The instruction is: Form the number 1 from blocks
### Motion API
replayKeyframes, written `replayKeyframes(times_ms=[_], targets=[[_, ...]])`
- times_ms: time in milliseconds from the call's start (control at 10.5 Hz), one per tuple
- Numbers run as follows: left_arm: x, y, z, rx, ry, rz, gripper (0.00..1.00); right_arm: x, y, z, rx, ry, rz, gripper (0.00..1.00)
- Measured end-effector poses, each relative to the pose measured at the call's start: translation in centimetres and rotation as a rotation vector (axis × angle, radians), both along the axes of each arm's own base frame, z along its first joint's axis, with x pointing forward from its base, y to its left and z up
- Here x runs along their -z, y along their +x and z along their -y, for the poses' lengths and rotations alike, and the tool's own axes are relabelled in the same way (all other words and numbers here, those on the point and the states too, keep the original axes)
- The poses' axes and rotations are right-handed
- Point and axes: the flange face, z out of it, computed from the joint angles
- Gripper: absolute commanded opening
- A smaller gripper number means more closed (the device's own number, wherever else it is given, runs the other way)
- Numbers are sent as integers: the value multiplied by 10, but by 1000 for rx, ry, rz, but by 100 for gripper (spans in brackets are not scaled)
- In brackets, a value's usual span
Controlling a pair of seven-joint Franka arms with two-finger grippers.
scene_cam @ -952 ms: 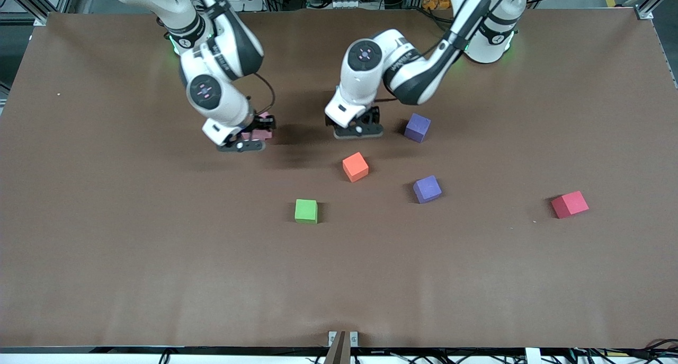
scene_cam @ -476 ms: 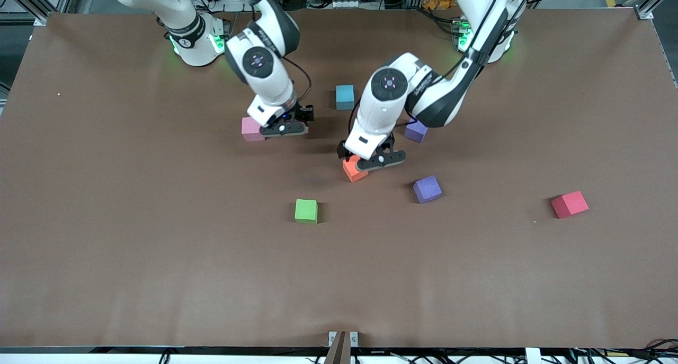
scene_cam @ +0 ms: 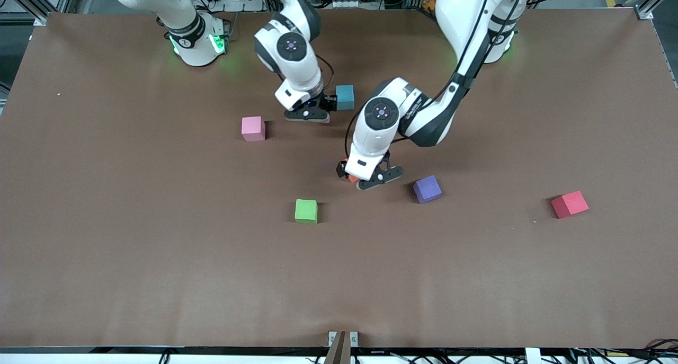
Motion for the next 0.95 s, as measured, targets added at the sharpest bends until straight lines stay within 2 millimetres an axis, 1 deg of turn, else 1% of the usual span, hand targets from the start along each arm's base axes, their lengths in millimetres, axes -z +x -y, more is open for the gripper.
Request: replayKeyframes(times_ms=[95, 190, 476, 571, 667, 762, 857, 952], targets=[[6, 0, 1, 1, 4, -5, 100, 5, -3, -7, 9, 1, 3, 56], [11, -1, 1, 2, 10, -10, 100, 8, -2, -11, 15, 5, 9, 56], [27, -10, 7, 16, 25, -27, 100, 13, 6, -15, 24, 13, 22, 56], [29, -12, 9, 22, 27, -29, 90, 14, 7, -17, 26, 14, 23, 56], [29, -14, 11, 25, 27, -29, 44, 14, 9, -20, 35, 17, 24, 56], [29, -15, 12, 31, 27, -28, 3, 14, 11, -24, 40, 20, 26, 56], [28, -15, 13, 40, 25, -26, 0, 16, 10, -29, 40, 22, 27, 56], [26, -14, 14, 52, 22, -22, 0, 18, 9, -33, 38, 23, 27, 57]])
